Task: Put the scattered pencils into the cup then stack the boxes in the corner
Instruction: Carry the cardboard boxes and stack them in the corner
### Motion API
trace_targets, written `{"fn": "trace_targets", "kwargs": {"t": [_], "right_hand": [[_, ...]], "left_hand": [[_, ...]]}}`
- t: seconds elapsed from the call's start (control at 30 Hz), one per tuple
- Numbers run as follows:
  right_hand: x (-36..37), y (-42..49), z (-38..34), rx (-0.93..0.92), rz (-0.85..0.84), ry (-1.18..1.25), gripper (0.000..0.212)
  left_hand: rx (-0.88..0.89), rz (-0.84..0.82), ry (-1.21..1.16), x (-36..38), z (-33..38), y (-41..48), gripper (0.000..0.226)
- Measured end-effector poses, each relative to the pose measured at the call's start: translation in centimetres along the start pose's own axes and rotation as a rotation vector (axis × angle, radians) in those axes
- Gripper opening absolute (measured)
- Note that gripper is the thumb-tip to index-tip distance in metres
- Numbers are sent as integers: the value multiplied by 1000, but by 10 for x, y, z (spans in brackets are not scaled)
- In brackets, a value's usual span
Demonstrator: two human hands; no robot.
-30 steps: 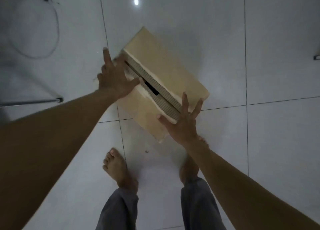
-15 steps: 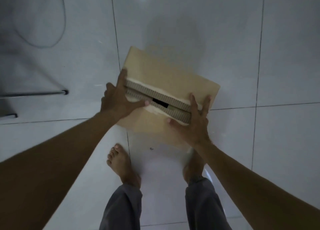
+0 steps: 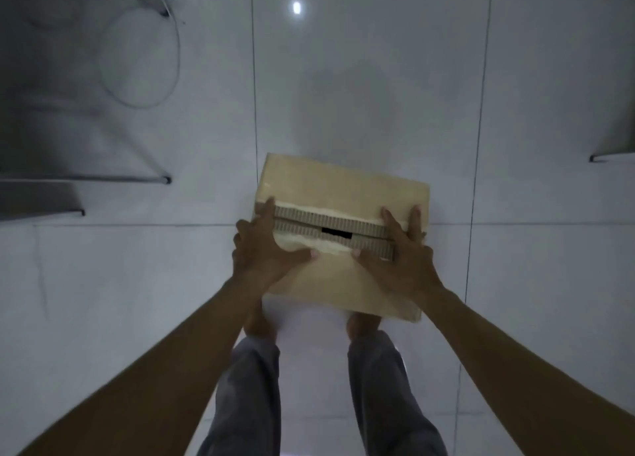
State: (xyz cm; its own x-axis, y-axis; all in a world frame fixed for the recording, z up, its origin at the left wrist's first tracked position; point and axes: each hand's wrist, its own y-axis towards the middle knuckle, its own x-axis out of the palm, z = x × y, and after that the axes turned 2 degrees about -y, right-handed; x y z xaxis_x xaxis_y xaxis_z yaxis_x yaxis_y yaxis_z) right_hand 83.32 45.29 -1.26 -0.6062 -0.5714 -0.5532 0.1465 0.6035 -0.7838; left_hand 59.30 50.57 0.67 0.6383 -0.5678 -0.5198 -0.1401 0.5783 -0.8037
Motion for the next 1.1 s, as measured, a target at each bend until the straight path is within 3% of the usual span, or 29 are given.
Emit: {"fn": "trace_targets", "kwargs": {"t": [0.23,0.53,0.8,1.1], "right_hand": [[-80,-53,-50,31,-36,4,95],[-188,-173,-88,-85,-81,-109,101],[-197,-253,-111,-212,-120,-237,99],[-153,-354,-143,-410,-126,-299,100]], "left_hand": [[-46,23,49,-55,50,-65,131],[-36,61,-98,-124,93,-214,127],[-131,201,-240,-127,56,-326,120],[-205,394,-341,-136,-26,-435,107]]}}
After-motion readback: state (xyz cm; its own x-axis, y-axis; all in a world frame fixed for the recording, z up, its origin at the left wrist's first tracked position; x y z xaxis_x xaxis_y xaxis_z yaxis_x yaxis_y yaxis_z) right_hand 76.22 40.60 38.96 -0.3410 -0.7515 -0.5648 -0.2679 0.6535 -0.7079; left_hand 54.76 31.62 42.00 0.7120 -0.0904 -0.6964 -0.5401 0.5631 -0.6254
